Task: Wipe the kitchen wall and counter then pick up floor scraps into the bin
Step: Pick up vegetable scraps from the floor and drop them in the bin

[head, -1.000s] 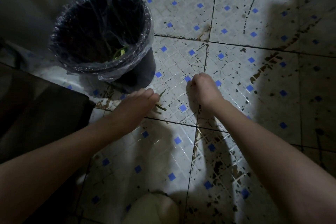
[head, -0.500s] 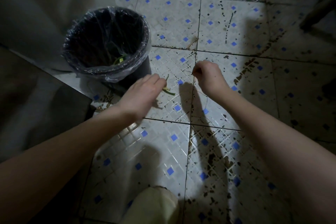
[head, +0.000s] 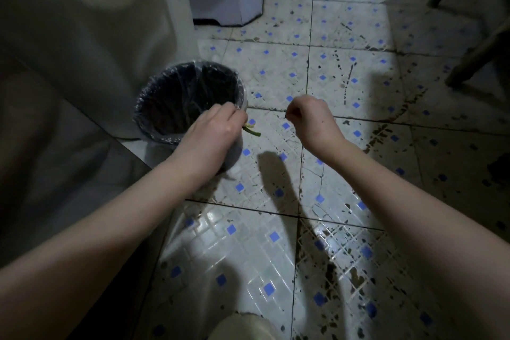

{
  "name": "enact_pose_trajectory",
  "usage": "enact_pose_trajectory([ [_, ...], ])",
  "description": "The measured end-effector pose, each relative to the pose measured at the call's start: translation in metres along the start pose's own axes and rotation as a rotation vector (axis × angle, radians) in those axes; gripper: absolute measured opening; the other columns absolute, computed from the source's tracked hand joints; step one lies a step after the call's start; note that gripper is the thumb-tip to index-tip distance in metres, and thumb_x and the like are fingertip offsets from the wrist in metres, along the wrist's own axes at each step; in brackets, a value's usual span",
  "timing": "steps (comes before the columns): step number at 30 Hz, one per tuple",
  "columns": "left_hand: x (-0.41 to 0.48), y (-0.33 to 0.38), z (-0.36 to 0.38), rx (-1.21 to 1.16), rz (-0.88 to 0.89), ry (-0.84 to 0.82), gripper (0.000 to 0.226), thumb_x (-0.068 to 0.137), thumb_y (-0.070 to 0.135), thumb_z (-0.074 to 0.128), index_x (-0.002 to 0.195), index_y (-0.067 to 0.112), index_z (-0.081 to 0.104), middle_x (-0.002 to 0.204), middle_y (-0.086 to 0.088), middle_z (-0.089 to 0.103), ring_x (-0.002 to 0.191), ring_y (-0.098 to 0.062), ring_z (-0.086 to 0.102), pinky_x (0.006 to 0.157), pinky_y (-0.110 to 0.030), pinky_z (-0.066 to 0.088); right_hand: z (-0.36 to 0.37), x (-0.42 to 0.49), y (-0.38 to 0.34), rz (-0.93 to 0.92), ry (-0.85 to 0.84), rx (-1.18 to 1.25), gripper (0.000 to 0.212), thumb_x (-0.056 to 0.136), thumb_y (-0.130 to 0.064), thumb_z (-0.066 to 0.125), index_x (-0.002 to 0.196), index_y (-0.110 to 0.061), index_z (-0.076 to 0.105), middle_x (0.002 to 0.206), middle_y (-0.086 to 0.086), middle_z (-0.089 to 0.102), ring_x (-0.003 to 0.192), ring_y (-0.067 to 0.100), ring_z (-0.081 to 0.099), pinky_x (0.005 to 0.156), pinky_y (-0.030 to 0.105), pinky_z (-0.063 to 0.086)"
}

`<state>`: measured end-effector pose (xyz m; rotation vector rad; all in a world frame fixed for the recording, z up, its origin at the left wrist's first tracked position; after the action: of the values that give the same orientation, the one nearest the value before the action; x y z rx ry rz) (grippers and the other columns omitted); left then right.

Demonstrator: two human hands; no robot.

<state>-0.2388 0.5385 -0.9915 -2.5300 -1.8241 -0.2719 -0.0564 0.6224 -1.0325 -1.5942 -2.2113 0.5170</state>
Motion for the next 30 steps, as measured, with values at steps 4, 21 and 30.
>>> enact_pose_trajectory([
  [4, -0.004, -0.015, -0.008, 0.054, -0.084, 0.009, 0.021, 0.092, 0.01, 0.053, 0.11, 0.002, 0.058, 0.106, -0.017, 0.055, 0.098, -0.034, 0.049, 0.084, -0.041, 0.039, 0.0, 0.015, -0.023, -0.048, 0.023, -0.007, 0.018, 0.09, 0.006, 0.049, 0.095, 0.001, 0.065, 0.1, 0.016, 0.064, 0.093, 0.032, 0.058, 0.083, 0.044, 0.049],
  [21, -0.03, -0.064, -0.013, -0.061, -0.472, -0.07, 0.047, 0.076, -0.024, 0.047, 0.115, 0.001, 0.054, 0.116, -0.014, 0.047, 0.098, -0.033, 0.055, 0.076, -0.045, 0.05, 0.044, 0.052, -0.106, -0.23, 0.0, 0.16, 0.013, 0.088, -0.006, 0.058, 0.093, -0.006, 0.07, 0.096, 0.012, 0.066, 0.093, 0.028, 0.061, 0.083, 0.038, 0.048],
  [30, -0.046, -0.069, -0.016, 0.016, -0.484, -0.154, 0.067, 0.077, -0.021, 0.041, 0.139, 0.003, 0.037, 0.154, -0.017, 0.021, 0.128, -0.039, 0.043, 0.098, -0.044, 0.045, 0.051, 0.042, -0.11, -0.279, -0.055, 0.098, 0.035, 0.089, 0.002, 0.049, 0.117, -0.011, 0.065, 0.114, 0.012, 0.068, 0.109, 0.029, 0.06, 0.091, 0.043, 0.049],
])
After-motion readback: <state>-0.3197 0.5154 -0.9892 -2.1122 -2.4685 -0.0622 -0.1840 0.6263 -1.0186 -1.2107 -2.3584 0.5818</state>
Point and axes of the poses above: each hand's wrist, its own x-axis towards the middle knuckle, its own z-axis out of the palm, y = z × x, the point moved 1 cm from there along x, towards the middle knuckle
